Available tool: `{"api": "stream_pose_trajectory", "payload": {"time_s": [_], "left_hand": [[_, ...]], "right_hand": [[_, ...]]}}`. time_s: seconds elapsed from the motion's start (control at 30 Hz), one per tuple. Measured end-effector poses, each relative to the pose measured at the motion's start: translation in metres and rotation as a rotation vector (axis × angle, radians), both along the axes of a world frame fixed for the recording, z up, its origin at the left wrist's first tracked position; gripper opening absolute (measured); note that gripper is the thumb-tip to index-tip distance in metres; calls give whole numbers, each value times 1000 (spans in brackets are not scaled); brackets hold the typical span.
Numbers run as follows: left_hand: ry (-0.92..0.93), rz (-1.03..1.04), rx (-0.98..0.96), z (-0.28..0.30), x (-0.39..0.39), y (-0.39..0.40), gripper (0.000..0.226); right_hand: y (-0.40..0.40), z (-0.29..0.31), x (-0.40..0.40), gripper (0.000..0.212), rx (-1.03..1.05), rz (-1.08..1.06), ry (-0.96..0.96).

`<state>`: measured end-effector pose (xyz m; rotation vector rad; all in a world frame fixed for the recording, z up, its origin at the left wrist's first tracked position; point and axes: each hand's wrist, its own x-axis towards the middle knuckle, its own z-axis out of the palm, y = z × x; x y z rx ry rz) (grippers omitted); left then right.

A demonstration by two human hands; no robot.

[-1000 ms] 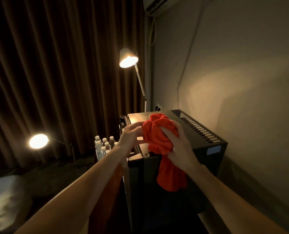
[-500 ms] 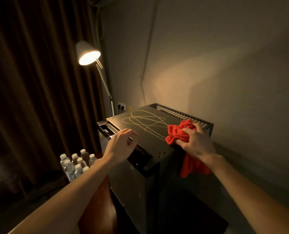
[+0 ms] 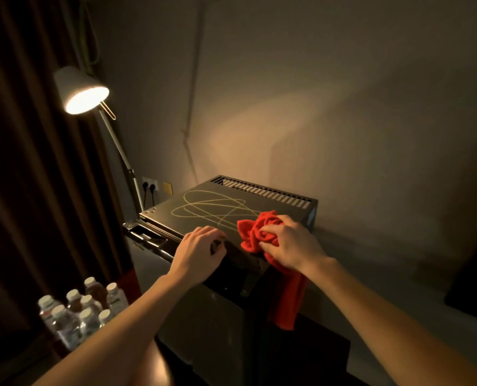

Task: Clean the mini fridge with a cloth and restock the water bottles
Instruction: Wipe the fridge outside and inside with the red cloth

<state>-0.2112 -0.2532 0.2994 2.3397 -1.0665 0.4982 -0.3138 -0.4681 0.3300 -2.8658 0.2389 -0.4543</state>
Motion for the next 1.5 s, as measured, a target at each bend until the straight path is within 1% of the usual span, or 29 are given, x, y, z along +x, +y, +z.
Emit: {"api": "stream_pose_trajectory", "payload": {"time_s": [0.07,0.17,0.27,0.33,0.43,0.5,0.6,0.67,0.77,0.87,0.97,1.03,1.1,1.2,1.3,1.43,1.5], "left_hand": [[-27,-20,45,3,5,-9,27],[-38,-44,61,4,15,-19,28],[-14,-42,70,5,25,-25,30],[-10,-27,64,3,33,-24,31],[1,2,14,3,50,-18,29],[14,16,5,5,64,-13,28],[8,34,-3,9,90,-14,27],[26,48,-45,11,106,-19,34],[3,-37,-28,8,118,-27,44],[6,-109,-50,6,123,-28,44],[-45,-156,-30,3,125,-26,37],[-56,-169,-6,3,123,-25,36],[-53,-154,22,5,123,-25,40],[-15,-112,40,8,122,-25,46],[-7,-80,52,12,116,-24,47],[-20,-36,49,12,109,-14,49],[-22,-14,65,12,107,-2,47]], "right_hand": [[-15,3,19,42,18,-84,2],[-37,0,51,37,18,-180,9],[-59,0,75,38,9,-281,12],[-65,3,89,37,26,-310,7],[-57,1,100,34,7,-243,16],[-45,0,95,40,-54,-167,38],[-21,0,80,43,-58,-55,53],[13,1,71,46,-68,49,49],[48,-1,67,49,-72,124,70],[36,6,87,51,-40,54,122],[8,9,118,58,13,-112,199],[-1,4,135,63,44,-193,192],[6,0,143,62,51,-229,202],[41,-3,131,54,-70,-162,187],[64,1,99,49,-117,-31,149],[68,9,56,55,-112,136,192],[54,9,47,59,-167,174,213]]}}
